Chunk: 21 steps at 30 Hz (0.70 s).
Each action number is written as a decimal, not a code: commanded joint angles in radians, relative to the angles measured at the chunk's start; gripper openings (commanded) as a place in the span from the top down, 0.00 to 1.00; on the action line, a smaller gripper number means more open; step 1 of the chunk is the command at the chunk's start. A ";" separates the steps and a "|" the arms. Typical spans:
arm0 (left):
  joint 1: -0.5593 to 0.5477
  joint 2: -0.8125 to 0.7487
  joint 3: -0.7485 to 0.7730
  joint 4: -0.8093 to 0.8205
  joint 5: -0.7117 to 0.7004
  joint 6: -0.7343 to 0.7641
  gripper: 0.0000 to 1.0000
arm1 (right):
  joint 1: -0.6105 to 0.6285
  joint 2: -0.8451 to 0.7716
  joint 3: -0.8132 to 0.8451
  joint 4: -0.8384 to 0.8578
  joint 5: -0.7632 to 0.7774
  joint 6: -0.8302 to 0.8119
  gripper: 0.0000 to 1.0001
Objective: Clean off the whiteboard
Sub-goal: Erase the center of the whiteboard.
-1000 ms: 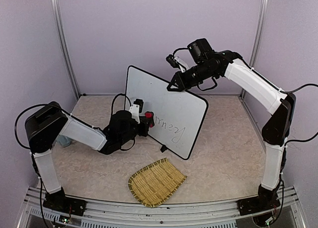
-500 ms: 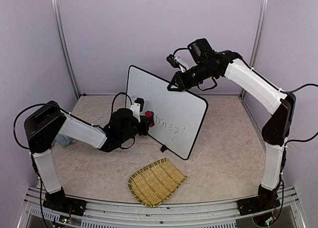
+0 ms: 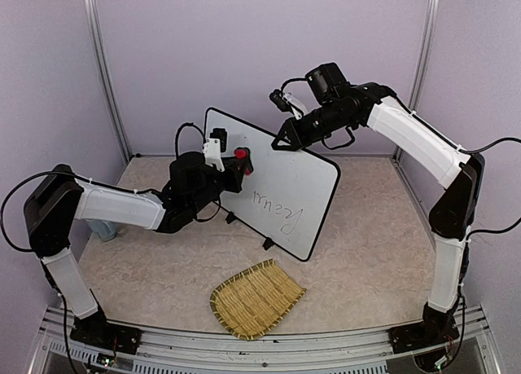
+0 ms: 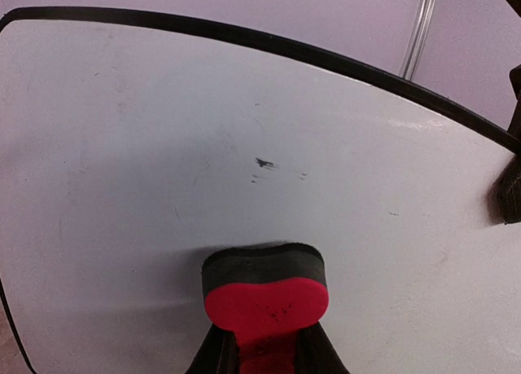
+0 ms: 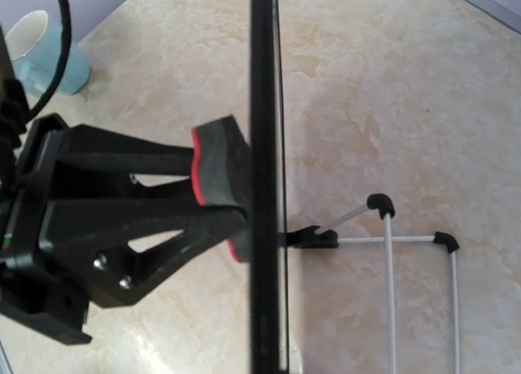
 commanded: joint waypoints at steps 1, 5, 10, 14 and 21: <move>-0.010 0.031 -0.011 0.030 -0.009 0.009 0.80 | 0.065 0.017 -0.036 -0.048 -0.180 0.039 1.00; -0.019 0.083 -0.073 0.067 -0.021 -0.015 0.81 | 0.065 0.017 -0.041 -0.048 -0.180 0.038 1.00; -0.036 0.156 -0.098 0.077 -0.033 -0.033 0.81 | 0.064 0.019 -0.036 -0.049 -0.180 0.038 1.00; -0.060 0.188 -0.116 0.069 -0.072 -0.032 0.81 | 0.065 0.018 -0.035 -0.049 -0.179 0.037 1.00; -0.056 0.188 -0.139 0.086 -0.086 -0.066 0.81 | 0.065 0.023 -0.032 -0.049 -0.182 0.039 1.00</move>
